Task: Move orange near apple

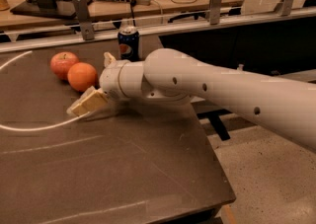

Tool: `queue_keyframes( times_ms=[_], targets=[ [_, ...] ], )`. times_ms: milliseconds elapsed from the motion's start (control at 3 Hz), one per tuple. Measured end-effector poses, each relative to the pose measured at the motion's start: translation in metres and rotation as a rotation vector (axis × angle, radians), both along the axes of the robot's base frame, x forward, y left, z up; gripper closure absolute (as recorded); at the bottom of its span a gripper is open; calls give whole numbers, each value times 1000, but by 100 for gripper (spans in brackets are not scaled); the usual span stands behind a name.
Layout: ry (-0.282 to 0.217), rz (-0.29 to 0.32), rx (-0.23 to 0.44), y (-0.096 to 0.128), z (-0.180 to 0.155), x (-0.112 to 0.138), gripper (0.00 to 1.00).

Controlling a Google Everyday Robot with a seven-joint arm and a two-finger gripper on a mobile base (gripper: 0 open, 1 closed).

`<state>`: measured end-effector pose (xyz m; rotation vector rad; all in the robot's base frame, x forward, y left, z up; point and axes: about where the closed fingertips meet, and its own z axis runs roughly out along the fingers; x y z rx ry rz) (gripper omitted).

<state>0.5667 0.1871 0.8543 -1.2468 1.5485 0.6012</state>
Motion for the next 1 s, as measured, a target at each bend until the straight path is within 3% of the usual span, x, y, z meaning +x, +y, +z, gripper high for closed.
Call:
queue_keyframes(
  times_ms=[333,667,1000],
  targets=[
    [-7,-44,10,-21,15,-29,0],
    [9,-158,9,-57,25,-51,0],
    [1,-168,4,-62,27,-53,0]
  ],
)
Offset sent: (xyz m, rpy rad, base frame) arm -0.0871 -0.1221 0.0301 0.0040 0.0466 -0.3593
